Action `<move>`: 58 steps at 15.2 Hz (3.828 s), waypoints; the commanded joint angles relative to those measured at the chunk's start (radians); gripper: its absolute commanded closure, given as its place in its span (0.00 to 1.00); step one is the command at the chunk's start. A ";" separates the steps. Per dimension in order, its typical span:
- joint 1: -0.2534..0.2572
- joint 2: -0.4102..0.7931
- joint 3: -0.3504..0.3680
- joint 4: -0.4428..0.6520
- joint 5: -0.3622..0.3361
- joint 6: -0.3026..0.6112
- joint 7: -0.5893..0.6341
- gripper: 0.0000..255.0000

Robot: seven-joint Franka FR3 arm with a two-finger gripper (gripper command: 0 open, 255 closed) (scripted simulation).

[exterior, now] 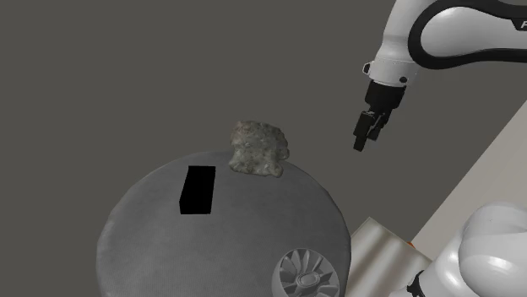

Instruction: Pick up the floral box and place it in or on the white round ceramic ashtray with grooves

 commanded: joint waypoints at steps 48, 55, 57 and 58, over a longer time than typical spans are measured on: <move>0.073 1.440 0.227 1.098 0.266 0.219 1.286 0.00; 0.073 1.440 0.227 1.098 0.266 0.219 1.286 1.00; 0.073 1.440 0.227 1.098 0.266 0.219 1.286 1.00; 0.073 1.440 0.227 1.098 0.266 0.219 1.286 1.00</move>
